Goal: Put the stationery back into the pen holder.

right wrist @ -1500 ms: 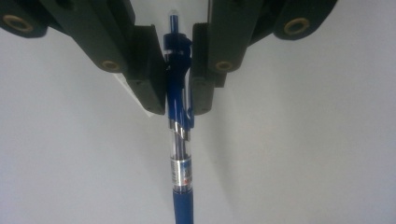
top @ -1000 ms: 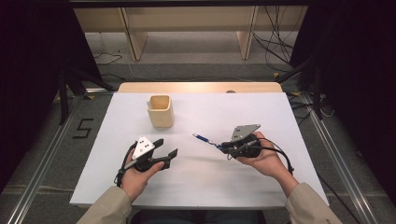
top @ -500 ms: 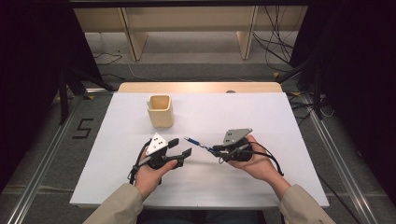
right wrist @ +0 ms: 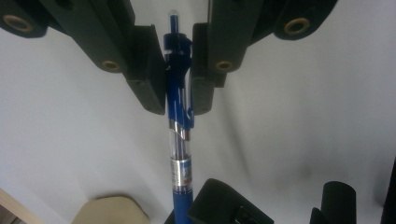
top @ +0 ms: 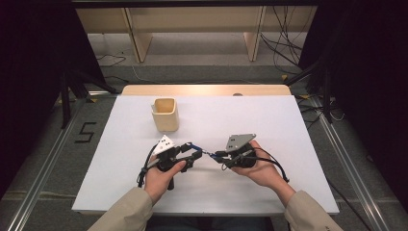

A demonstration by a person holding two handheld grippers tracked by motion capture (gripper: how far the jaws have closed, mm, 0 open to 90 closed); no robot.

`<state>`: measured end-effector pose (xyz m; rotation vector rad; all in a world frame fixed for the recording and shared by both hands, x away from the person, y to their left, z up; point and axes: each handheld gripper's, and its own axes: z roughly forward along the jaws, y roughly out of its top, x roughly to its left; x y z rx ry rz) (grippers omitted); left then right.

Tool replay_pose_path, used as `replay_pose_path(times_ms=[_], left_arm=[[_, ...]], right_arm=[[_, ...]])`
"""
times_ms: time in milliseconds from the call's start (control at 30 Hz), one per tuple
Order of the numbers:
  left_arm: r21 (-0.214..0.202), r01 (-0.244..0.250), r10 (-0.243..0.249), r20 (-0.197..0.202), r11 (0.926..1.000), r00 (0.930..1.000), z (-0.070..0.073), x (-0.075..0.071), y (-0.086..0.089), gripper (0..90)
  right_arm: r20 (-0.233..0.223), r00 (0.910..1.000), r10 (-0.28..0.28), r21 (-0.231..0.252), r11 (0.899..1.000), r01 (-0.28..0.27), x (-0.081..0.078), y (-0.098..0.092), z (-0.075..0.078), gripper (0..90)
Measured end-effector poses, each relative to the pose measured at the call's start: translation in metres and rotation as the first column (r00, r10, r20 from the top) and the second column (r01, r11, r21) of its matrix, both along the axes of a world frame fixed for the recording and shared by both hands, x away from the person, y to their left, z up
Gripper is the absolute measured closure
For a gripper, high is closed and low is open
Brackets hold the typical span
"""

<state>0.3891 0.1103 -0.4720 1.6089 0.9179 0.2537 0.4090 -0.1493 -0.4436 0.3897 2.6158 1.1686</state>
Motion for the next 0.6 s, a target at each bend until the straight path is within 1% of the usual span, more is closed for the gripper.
replay_pose_path(times_ms=[100,233,333,400,433,467,600], left_arm=[[-0.036,0.01,-0.01,-0.021,0.9993,0.9997,-0.0003,0.0013,-0.0001,45.6],[-0.076,0.017,-0.02,-0.034,0.997,0.9992,-0.0007,0.0022,-0.0002,52.2],[-0.123,0.019,-0.026,-0.05,0.9922,0.9984,-0.0011,0.0026,0.0002,59.1],[-0.157,0.023,-0.033,-0.059,0.9873,0.9977,-0.001,0.0025,-0.0004,63.1],[-0.181,0.027,-0.039,-0.063,0.9832,0.9973,-0.0005,0.002,-0.0009,65.2],[-0.193,0.03,-0.043,-0.063,0.9807,0.9971,0.0003,0.0016,-0.0009,67.6],[-0.267,0.037,-0.057,-0.066,0.9629,0.9962,0.0039,-0.0005,-0.0025,76.2]], right_arm=[[0.004,1.0,0.0,0.0,1.0,0.0,-0.0002,0.0008,-0.0001,76.7],[0.008,1.0,0.001,0.004,1.0,-0.001,-0.0011,0.0022,-0.0003,76.8],[0.012,0.9999,0.001,0.006,1.0,-0.001,-0.0019,0.0029,0.0,76.8],[0.017,0.9998,0.004,0.006,1.0,-0.004,-0.0023,0.0038,0.0,76.8],[0.017,0.9999,0.002,0.005,1.0,-0.002,-0.0026,0.0043,-0.0001,76.8],[0.015,0.9999,0.002,0.002,1.0,-0.002,-0.0031,0.0049,-0.0004,76.8],[0.022,0.9997,0.005,0.003,1.0,-0.005,-0.0043,0.0066,-0.0007,76.7]])
